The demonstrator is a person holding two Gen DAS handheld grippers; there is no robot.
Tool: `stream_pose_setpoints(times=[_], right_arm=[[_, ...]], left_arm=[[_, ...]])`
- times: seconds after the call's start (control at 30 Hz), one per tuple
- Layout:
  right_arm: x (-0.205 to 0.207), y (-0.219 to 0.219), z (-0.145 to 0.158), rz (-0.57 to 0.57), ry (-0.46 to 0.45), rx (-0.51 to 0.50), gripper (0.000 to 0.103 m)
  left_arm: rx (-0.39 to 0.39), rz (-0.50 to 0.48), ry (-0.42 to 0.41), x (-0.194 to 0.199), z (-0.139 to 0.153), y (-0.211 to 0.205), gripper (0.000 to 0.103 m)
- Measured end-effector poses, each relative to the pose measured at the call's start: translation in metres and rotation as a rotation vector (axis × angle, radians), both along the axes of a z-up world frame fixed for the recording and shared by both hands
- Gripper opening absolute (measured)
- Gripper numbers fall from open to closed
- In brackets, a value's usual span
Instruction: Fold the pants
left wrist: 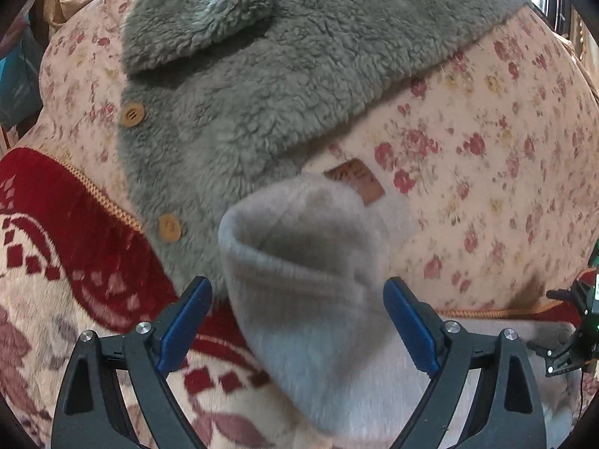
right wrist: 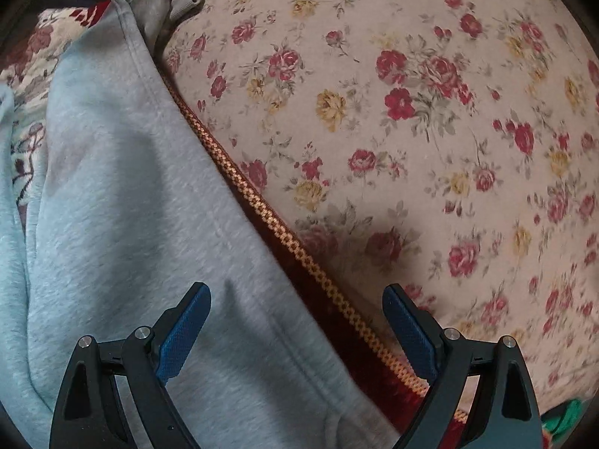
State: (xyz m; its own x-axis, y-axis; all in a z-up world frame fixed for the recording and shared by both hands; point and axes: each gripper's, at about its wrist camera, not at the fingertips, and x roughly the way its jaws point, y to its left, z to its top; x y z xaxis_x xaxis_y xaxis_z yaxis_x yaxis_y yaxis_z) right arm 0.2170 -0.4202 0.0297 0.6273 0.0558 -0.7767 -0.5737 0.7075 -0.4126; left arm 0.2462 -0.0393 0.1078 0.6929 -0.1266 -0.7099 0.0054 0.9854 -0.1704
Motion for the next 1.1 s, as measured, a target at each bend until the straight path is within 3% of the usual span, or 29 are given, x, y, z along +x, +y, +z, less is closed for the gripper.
stream_pose_setpoints(times=[0.17,0.2,0.23,0.27,0.3,0.33,0.37,0.4,0.53,0.67,0.83,1.03,1.1], right_arm=[[0.019,0.006,-0.006,0.012,0.065,-0.015,0.095],[0.021,0.007,-0.008,0.015,0.084,-0.012,0.093],[0.024,0.008,-0.011,0.018,0.105,-0.008,0.084],[0.025,0.009,-0.014,0.011,0.104,-0.016,0.071],[0.025,0.009,-0.017,0.005,0.103,-0.018,0.036],[0.023,0.010,-0.019,0.001,0.108,-0.010,0.027],[0.020,0.013,-0.022,0.006,0.097,-0.024,0.024],[0.013,0.017,-0.023,0.023,0.073,-0.051,0.019],[-0.010,0.022,-0.009,0.033,-0.001,-0.061,0.013],[-0.043,0.010,0.033,-0.004,-0.103,-0.028,0.012],[-0.086,-0.007,0.079,-0.049,-0.196,-0.001,0.012],[-0.181,-0.023,0.128,-0.061,-0.293,0.028,0.012],[-0.211,-0.024,0.130,-0.054,-0.310,0.053,0.012]], left_arm=[[-0.011,0.011,0.041,0.025,-0.014,0.005,0.092],[-0.014,0.011,0.044,0.029,-0.017,0.006,0.092],[-0.019,0.012,0.041,0.031,-0.018,0.006,0.092],[-0.037,0.016,0.028,0.032,-0.020,0.007,0.083],[-0.041,0.024,0.023,0.033,-0.020,0.007,0.057],[-0.031,0.033,0.024,0.034,-0.021,0.007,0.045],[-0.019,0.038,0.034,0.035,-0.022,0.006,0.033],[-0.028,0.030,0.036,0.034,-0.022,0.006,0.027],[-0.008,0.017,-0.004,0.016,-0.009,0.002,0.019],[-0.064,0.020,-0.056,-0.010,0.021,0.008,0.017],[-0.076,0.009,-0.102,-0.045,0.054,0.001,0.017],[-0.147,0.004,-0.156,-0.102,0.081,0.005,0.017],[-0.150,-0.004,-0.172,-0.133,0.085,0.005,0.017]])
